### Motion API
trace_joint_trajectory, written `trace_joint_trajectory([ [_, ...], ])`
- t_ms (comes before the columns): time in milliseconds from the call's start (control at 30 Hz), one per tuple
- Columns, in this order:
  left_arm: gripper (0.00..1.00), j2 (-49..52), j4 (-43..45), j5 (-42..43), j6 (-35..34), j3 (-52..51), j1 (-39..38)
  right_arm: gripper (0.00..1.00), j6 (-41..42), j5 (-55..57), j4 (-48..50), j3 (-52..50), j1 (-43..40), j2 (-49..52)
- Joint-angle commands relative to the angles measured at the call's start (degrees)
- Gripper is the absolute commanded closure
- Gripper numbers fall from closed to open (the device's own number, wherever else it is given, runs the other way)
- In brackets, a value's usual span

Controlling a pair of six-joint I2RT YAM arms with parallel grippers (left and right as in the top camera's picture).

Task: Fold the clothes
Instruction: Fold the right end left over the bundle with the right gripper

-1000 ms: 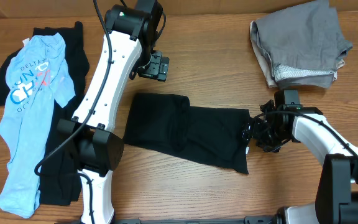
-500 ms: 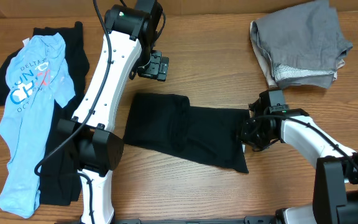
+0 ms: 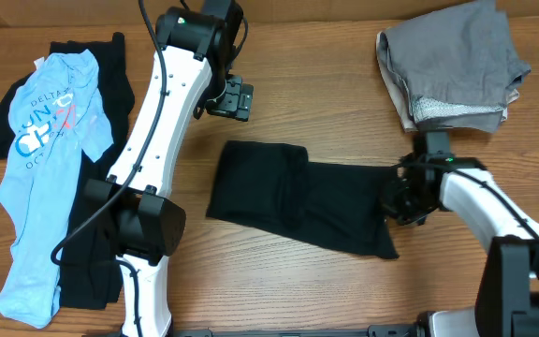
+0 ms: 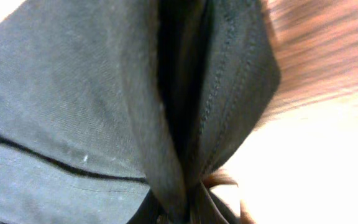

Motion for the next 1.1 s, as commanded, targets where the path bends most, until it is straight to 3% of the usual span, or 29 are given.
trace_joint_trajectory([
  [0, 0.00, 0.11, 0.04, -0.72, 1.11, 1.36, 1.77, 0.96, -4.66, 1.20, -4.28, 5.95, -2.73, -3.58],
  [233, 0.00, 0.11, 0.46, -0.72, 1.16, 1.36, 4.55, 0.96, -9.60, 0.11, -19.82, 22.36, -2.71, -5.44],
  [367, 0.00, 0.11, 2.69, -0.72, 2.51, 1.36, 6.69, 0.96, -9.55, -2.95, -22.51, 30.23, 1.53, -5.44],
  [667, 0.00, 0.50, 8.37, -0.48, 2.84, 1.33, 13.46, 0.96, -2.25, 0.42, -15.50, 34.05, 20.48, -3.85],
  [967, 0.00, 0.52, 8.41, -0.09, 2.84, 1.31, 15.72, 0.96, -0.81, 2.38, -6.62, 33.90, 34.69, 9.05],
  [1000, 0.00, 0.52, 8.41, -0.09, 2.84, 1.31, 15.72, 0.93, -0.79, 2.36, -6.21, 33.90, 35.67, 10.73],
  [1067, 0.00, 0.52, 8.39, -0.09, 2.84, 1.31, 15.72, 0.45, -0.79, 2.36, -6.01, 33.90, 37.03, 13.81],
])
